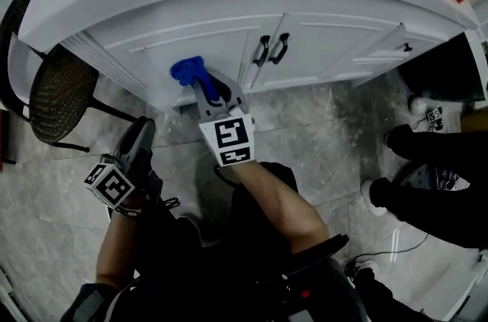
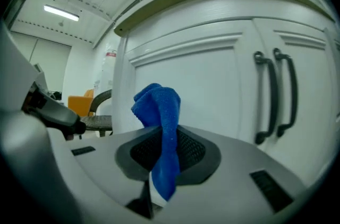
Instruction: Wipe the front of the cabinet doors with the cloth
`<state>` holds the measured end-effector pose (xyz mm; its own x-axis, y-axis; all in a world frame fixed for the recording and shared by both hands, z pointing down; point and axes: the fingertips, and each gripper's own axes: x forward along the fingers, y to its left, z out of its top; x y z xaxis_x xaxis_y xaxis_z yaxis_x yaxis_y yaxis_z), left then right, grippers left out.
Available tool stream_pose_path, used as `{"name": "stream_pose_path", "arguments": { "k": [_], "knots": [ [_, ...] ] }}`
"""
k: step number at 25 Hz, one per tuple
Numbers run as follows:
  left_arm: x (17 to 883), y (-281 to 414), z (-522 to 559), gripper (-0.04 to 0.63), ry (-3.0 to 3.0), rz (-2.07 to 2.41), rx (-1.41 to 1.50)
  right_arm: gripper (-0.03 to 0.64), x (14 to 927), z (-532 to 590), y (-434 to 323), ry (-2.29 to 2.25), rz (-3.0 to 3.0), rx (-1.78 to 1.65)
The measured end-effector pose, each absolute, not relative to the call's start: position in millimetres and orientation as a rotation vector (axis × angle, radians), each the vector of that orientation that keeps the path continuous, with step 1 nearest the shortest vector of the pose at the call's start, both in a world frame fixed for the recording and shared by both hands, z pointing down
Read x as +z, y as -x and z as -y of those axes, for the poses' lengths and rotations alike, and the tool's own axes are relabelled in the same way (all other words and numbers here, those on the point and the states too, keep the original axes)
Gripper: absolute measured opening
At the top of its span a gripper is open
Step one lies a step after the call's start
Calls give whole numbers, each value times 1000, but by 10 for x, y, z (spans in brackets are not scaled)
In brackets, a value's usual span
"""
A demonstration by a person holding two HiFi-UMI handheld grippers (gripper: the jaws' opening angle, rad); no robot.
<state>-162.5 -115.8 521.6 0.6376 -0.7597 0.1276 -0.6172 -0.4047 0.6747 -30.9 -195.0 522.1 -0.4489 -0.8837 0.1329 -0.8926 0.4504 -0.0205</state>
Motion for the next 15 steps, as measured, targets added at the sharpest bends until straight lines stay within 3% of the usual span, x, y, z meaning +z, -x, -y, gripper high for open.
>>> {"name": "stream_pose_path", "arguments": {
  "k": [10,15],
  "knots": [
    [5151,1174,1183,132,-2207,945,-245,58,5622,1779,-1138,-1943,2265,362],
    [5099,1210,1121,132,-2203,971,-261,58,5844,1815,-648,-1773,2287,426]
  ]
}}
